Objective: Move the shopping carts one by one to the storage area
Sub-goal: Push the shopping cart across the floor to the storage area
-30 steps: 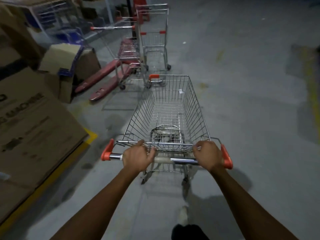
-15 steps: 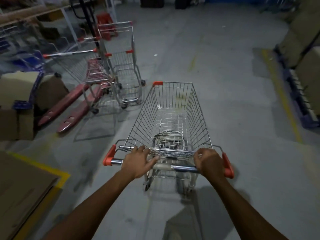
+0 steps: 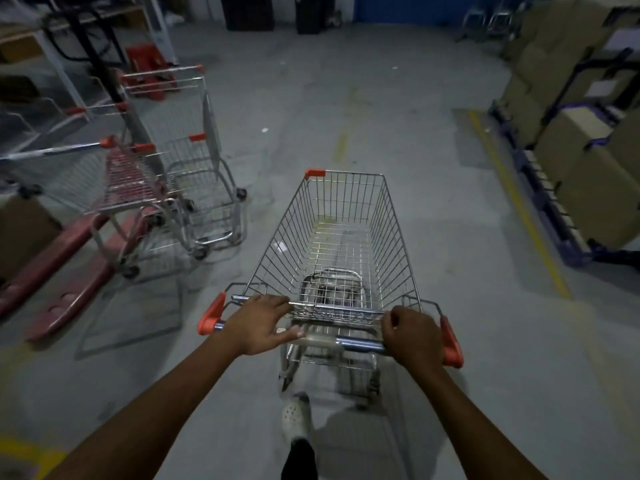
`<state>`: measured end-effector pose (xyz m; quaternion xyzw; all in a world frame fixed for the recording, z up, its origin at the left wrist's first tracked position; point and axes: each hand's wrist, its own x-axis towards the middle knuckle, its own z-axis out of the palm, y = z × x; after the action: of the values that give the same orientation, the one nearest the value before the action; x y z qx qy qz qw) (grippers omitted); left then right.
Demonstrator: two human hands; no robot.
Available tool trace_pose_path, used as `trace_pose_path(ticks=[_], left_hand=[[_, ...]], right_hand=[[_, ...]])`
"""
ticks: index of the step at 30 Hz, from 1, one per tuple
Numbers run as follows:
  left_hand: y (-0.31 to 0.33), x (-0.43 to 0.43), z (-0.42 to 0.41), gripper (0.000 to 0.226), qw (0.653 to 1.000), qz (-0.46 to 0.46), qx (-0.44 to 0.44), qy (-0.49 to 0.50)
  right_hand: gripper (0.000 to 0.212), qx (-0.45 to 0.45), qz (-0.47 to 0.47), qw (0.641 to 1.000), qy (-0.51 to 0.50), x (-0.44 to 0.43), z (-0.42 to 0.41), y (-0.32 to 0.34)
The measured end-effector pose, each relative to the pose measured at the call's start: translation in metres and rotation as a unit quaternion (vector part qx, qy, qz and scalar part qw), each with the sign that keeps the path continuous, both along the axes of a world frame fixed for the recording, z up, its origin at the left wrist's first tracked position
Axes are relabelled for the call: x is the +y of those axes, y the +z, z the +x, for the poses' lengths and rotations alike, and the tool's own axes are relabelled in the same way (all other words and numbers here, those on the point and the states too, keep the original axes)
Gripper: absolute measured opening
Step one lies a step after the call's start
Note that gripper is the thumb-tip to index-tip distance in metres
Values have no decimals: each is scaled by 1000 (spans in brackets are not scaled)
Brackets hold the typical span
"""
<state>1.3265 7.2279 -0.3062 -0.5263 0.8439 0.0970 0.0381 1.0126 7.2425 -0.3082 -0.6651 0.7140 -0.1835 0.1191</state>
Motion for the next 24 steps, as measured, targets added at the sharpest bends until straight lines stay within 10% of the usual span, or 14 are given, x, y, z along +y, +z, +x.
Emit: trace_pose_path(ticks=[24], left_hand=[[-8, -505, -58, 86, 992, -56, -28, -105]], right_hand=[[64, 41, 122, 992, 16, -463, -55, 12]])
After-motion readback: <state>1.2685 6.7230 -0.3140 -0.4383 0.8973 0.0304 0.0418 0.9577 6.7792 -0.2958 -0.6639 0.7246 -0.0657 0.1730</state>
